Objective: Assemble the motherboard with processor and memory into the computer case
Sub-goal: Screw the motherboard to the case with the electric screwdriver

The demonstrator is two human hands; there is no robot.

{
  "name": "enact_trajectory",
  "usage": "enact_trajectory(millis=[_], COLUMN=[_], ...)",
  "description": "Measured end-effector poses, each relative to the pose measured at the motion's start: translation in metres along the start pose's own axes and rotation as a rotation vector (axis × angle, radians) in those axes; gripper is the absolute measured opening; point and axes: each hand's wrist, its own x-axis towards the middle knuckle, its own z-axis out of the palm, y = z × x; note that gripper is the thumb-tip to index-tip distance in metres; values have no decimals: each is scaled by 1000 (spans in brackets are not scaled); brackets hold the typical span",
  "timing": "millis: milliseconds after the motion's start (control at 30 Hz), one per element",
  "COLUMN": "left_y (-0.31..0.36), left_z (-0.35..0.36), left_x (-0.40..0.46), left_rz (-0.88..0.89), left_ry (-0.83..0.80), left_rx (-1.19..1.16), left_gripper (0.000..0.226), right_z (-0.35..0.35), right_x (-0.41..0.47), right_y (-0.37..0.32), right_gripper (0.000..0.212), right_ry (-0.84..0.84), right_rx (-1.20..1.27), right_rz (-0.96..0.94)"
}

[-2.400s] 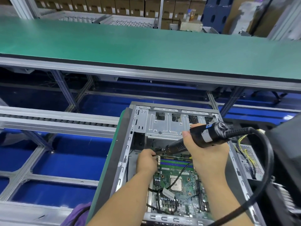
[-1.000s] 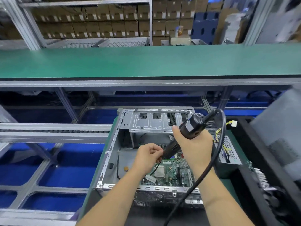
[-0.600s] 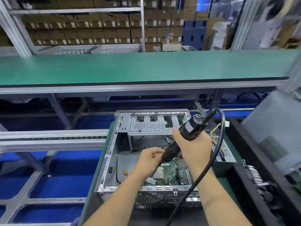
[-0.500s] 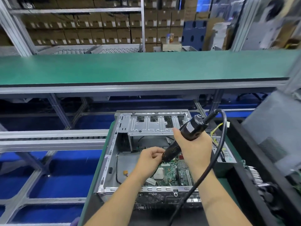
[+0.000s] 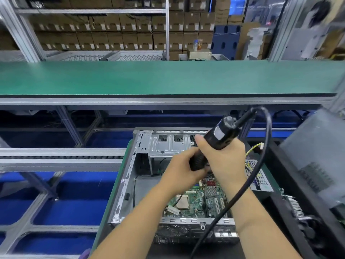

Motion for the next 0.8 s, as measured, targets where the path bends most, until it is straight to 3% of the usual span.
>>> enact_trajectory(millis=[67, 167, 233, 300, 367, 433, 533, 600, 633, 700, 767, 800], left_y=[22, 62, 90, 111, 125, 126, 107, 84, 71, 45, 26, 18], left_z=[-18, -51, -79, -107, -130, -150, -173, -179, -180, -181, -184, -186], left_x=[7, 16, 14, 9, 1, -9, -28, -46, -56, -74, -94, -102], left_rz=[45, 217, 342, 459, 549, 554, 503, 483, 463, 280, -93, -269], left_ry=[13, 164, 240, 256, 210, 147, 41, 16, 42, 275, 561, 612], left_rx=[-28, 59, 160, 445, 738, 901, 1047, 1108, 1097, 842, 289, 53], left_gripper=[25, 25, 24, 21, 23, 23, 28, 26, 25, 38, 41, 29], right_z=[-3, -22, -38, -48, -44, -30, -6, 16, 28, 55, 80, 92], right_x=[7, 14, 16, 19, 12, -5, -38, -62, -77, -107, -137, -152], right_y=[-25, -68, -91, -100, -99, -95, -94, -89, -84, -73, -61, -54], right_gripper=[27, 45, 47, 44, 34, 21, 42, 34, 27, 14, 18, 20], right_ry=[-103, -553, -658, -700, -805, -923, -1033, -1059, -1041, -939, -867, -846], right_rx=[111, 228, 233, 436, 516, 415, 330, 179, 106, 119, 214, 238], right_rz=[-36, -153, -228, -106, 152, 259, 356, 267, 196, 182, 278, 334])
